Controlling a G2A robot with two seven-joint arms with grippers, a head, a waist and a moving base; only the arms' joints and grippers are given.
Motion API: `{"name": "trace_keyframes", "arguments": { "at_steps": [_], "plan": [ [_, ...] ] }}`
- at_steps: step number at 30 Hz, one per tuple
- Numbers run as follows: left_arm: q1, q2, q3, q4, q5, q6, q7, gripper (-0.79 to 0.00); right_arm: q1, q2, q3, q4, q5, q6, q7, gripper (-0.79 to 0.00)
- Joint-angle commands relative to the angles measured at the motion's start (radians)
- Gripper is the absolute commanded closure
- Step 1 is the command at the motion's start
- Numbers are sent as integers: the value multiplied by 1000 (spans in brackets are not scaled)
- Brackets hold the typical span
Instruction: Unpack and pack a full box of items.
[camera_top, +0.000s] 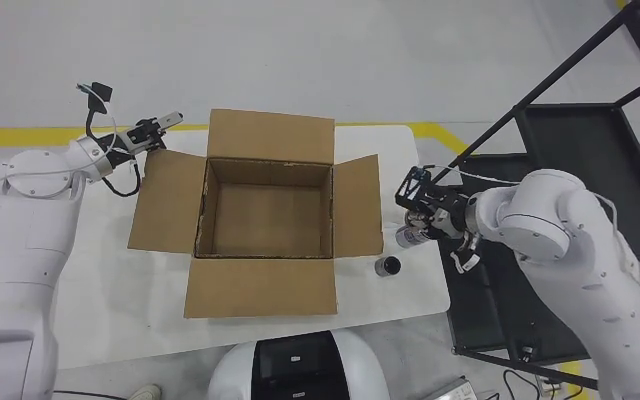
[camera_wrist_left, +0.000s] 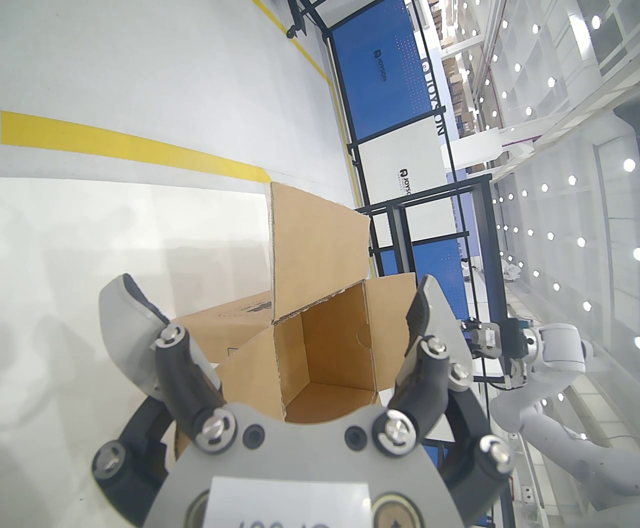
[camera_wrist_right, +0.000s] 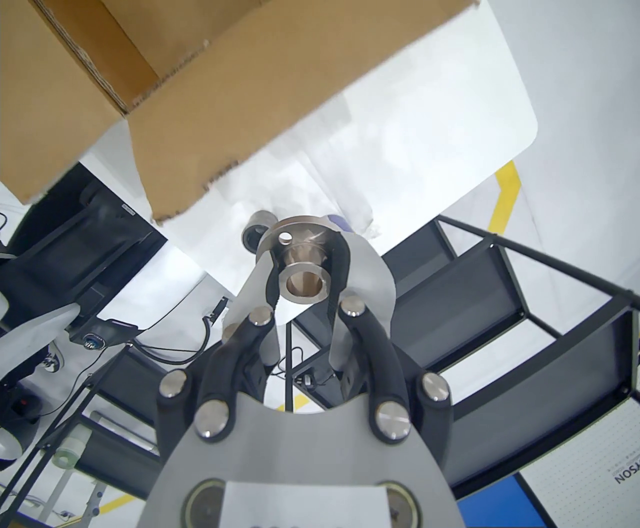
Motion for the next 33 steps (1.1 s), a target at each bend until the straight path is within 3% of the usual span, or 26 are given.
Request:
{"name": "trace_keyframes", "arguments": {
  "at_steps": [1, 10, 29, 33],
  "plan": [
    [0, 0, 0, 0, -1, 0, 0, -785, -67, 20, 28, -12, 2, -24, -24, 0],
    [0, 0, 0, 0, -1, 0, 0, -785, -253, 84, 71, -17, -85, -108, -108, 0],
    [0, 0, 0, 0, -1, 0, 0, -785, -257, 86, 70, -19, -87, -111, -112, 0],
    [0, 0, 0, 0, -1, 0, 0, -785, -274, 85, 49, -30, -133, -143, -157, 0]
  ]
}}
